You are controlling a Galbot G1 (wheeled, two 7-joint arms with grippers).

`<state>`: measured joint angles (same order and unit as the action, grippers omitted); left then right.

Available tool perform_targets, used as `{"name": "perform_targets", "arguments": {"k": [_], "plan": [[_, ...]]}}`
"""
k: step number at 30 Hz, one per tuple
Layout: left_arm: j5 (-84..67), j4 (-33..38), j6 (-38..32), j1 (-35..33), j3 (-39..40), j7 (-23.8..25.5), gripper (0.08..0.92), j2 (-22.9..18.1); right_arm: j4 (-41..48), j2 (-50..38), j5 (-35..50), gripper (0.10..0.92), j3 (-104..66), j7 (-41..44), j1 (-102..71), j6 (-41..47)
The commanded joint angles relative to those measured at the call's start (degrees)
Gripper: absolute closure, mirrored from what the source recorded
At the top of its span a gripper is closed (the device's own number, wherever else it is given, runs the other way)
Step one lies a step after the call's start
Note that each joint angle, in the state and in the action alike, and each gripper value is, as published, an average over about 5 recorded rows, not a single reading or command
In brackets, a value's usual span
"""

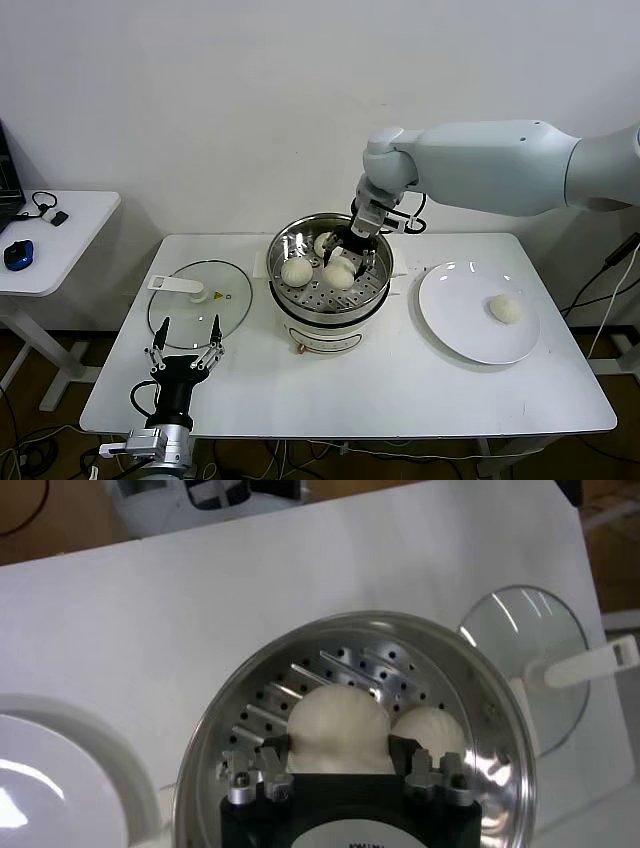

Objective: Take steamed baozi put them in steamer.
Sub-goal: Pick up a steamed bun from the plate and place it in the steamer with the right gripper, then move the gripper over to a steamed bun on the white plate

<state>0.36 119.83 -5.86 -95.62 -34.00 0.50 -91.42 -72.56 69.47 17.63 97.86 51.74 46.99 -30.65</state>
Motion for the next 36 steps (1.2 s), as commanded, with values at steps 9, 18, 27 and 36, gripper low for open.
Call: {"name": "perform_targets", "arguments": {"k": [9, 18, 27, 36], "plan": [[-1.3, 0.16, -0.02, 0.06, -1.28, -0.05, 0.177, 0.04, 4.25, 4.74, -2.85, 0.342, -0.91, 2.81, -5.5, -4.68], [-1.7, 0.0, -0.21, 0.08, -1.51, -0.11, 0.177, 0.13, 6.23, 5.83, -2.67, 0.322, -0.59, 2.43, -5.52, -4.82], [-1.56, 0.24, 0.0, 0.09, -1.36, -0.06, 0.177, 0.21, 6.13, 5.7, -0.26, 0.205, -0.97, 0.92, -3.8, -4.95], [-1.45, 0.76, 0.24, -0.08, -1.07, 0.07, 0.177, 0.48, 2.69, 1.48, 5.44, 0.203, 6.86, 2.97, 5.2, -0.84]]}}
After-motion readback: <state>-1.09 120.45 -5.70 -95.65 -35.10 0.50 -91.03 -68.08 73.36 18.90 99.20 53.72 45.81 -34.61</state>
